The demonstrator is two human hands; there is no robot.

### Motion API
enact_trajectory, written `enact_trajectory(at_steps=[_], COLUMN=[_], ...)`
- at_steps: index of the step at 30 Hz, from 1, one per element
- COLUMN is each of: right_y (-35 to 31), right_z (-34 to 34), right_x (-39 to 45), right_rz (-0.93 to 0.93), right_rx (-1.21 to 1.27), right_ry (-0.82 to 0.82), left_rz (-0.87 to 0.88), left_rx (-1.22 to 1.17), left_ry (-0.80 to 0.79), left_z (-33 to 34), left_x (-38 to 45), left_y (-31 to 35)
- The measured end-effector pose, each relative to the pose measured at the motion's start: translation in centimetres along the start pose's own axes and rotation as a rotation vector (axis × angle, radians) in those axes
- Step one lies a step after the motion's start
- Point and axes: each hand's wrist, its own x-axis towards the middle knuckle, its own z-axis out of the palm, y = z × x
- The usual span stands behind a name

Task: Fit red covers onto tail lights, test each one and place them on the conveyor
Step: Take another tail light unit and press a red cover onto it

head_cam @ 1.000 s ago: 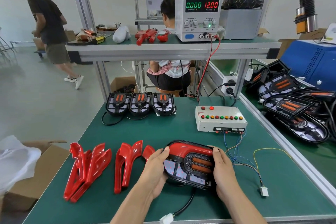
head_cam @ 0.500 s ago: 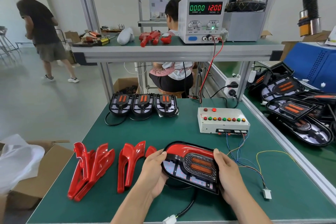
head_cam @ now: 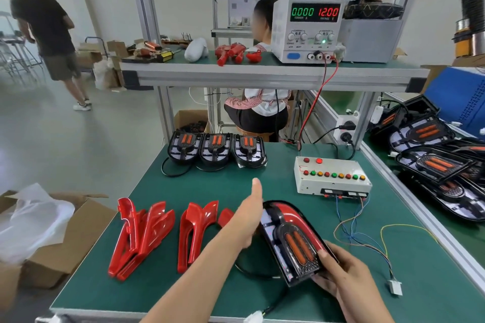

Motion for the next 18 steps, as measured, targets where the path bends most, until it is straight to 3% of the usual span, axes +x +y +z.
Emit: enact_trajectory(at_steps=[4, 7, 10, 14, 18], right_y=[0.6, 1.3, 1.8, 1.9, 1.6], right_z=[0.8, 1.0, 1.0, 1.6, 2.0], right_x=[0.3, 0.4, 0.7, 0.9, 0.9], right_rz=[-0.03, -0.065, -0.093, -0.103, -0.1], right_rx=[0.059, 0.059, 0.056, 0.048, 0.036], right_ry=[0.048, 0.081, 0.115, 0.142, 0.153], left_rz=[0.39, 0.56, 0.681, 0.588, 0.36], left_rx=[0.298, 0.3, 0.454, 0.802, 1.174], left_ry=[0.228, 0.31, 0.532, 0.777, 0.788], left_z=[-0.3, -2.2, -6.0, -13.1, -17.5], left_x=[-1.4, -2.8, -4.2, -4.7, -3.9], left_y=[-0.9, -2.1, -2.6, -2.7, -2.4])
